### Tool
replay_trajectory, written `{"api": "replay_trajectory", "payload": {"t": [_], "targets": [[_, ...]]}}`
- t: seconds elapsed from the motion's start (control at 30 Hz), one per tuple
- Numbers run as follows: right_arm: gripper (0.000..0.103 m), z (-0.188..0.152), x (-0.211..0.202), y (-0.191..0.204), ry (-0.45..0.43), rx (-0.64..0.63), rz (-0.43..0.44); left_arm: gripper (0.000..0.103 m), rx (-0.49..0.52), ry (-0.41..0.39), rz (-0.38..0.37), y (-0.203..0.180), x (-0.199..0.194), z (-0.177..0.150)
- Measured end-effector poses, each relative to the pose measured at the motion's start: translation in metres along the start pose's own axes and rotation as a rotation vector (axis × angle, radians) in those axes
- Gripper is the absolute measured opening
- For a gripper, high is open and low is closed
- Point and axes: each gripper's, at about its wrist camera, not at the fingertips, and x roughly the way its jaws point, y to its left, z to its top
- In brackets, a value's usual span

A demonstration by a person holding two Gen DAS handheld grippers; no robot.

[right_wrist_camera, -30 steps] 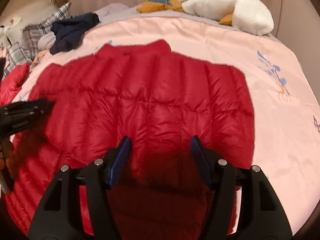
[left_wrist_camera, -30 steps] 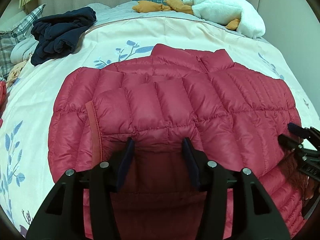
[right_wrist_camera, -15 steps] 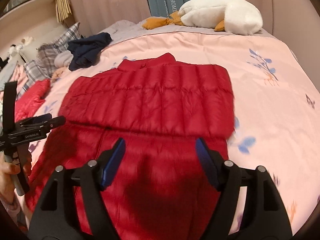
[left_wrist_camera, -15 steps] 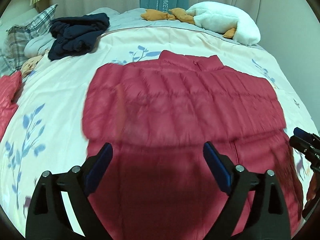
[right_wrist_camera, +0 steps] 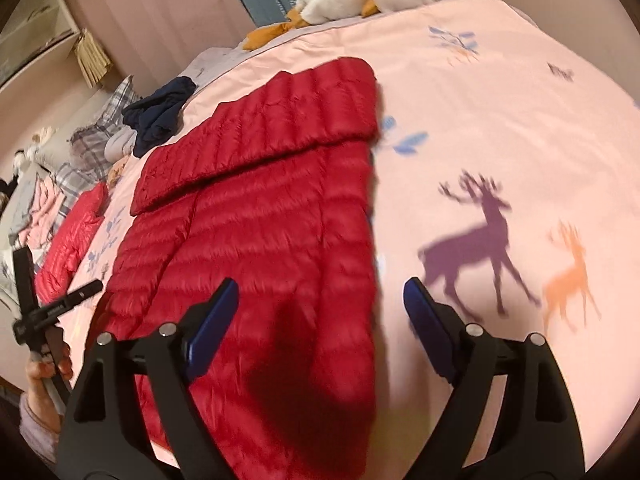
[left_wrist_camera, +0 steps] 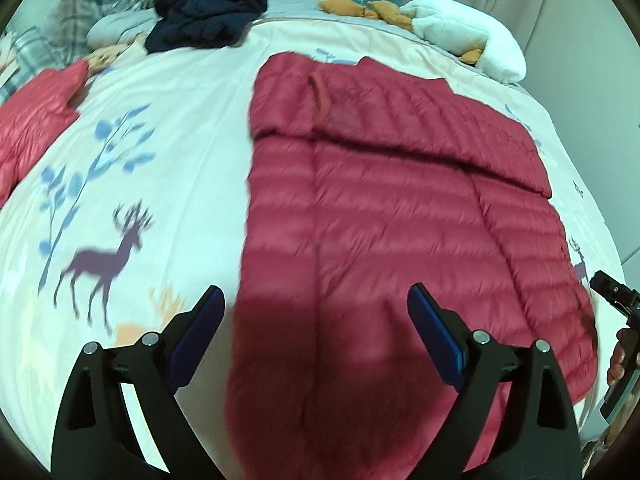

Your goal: Fold large clothes

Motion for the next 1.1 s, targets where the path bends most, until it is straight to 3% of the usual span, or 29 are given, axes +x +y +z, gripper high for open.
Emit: {"api": "replay_trajectory", "payload": {"t": [0.1, 0.37, 0.53, 0.77, 1.1], "targets": [[0.086, -0.011, -0.005, -0.003, 0.012, 0.019, 0.018, 0.093, -0.023, 0.007, 0.015, 0.008, -0.003, -0.013], [0.087, -0.031, 0.0, 0.002, 0.083, 0.024, 0.053, 0.093, -0.075, 0.058, -0.041, 0.02, -0.003, -0.038], [0.088, -0.04, 0.007, 0.007, 0.126, 0.016, 0.062, 0.098, -0.139, 0.098, -0.146, 0.03, 0.0, -0.054], [0.089, -0.047, 0.005, 0.007, 0.159, 0.053, 0.193, 0.101, -0.135, 0.101, -0.291, 0.031, -0.01, -0.071], [0.085, -0.031, 0.028, 0.014, 0.165, 0.128, 0.32, 0.098, -0.256, 0.09, -0.504, 0.032, 0.002, -0.058]]}}
